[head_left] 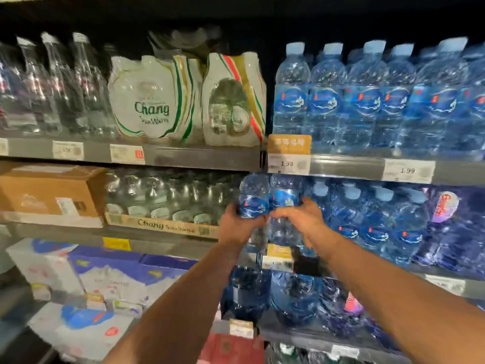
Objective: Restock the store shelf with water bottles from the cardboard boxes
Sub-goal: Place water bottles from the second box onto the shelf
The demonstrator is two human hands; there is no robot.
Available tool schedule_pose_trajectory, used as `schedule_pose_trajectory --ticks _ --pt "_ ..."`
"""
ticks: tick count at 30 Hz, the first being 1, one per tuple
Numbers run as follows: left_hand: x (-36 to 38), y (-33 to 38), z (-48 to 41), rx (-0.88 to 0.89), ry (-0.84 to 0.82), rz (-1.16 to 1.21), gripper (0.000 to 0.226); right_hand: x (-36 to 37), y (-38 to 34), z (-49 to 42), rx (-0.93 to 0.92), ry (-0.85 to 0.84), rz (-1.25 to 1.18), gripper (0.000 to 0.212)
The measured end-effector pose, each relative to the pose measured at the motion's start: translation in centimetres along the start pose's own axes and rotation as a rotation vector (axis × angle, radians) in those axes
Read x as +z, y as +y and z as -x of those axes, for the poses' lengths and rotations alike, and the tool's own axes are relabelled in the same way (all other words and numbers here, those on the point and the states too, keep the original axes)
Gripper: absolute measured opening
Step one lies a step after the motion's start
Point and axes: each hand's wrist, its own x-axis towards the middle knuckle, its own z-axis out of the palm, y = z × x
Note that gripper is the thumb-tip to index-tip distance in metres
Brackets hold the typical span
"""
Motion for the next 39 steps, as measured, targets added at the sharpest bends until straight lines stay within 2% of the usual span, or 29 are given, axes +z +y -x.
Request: schedule_pose_trajectory --ticks 2,3,7,9,13,17,21,27,32,39 --pt "-0.2 -0.3 -1.0 -0.009 -0.026 -0.003 0.062 0.4 -0.2 -0.2 -0.02 0.05 -0.005 0.065" --pt "-0.3 -0.5 -1.4 -0.016 -0.041 0.015 0.062 0.5 -0.4 -0.2 -0.016 0.07 0.006 0.06" --pt "0.5 -1.2 -2.5 0.028 -0.034 0.092 0.053 1.2 -0.5 -0.6 -0.009 0.136 0.085 0.083" --pt "1.1 -1.4 -3.0 0.074 -0.01 0.058 0.047 1.4 -0.6 -0.8 -0.021 0.181 0.11 0.081" --pt "2.2 -1.6 -3.5 0.063 -0.034 0.052 0.052 1.6 -0.9 -1.3 -0.028 0.256 0.145 0.074" --pt "2.7 -1.6 -4.1 0.105 0.018 0.007 0.055 1.9 -1.0 -1.5 -0.04 0.279 0.112 0.063" --pt "2.9 -2.2 -4.4 0.123 0.102 -0.028 0.055 2.6 -0.7 -1.3 -0.04 0.265 0.185 0.07" --pt "3.1 -4.1 -4.5 0.141 0.12 -0.148 0.061 3.6 1.6 -1.2 0.065 0.285 0.159 0.078" --pt "3.6 -4.6 -4.5 0.128 0.12 -0.139 0.067 3.9 1.6 -1.5 0.087 0.305 0.134 0.082" --pt "3.7 -5.4 -4.6 0.132 0.123 -0.082 0.061 4.3 1.6 -2.4 0.099 0.256 0.127 0.086"
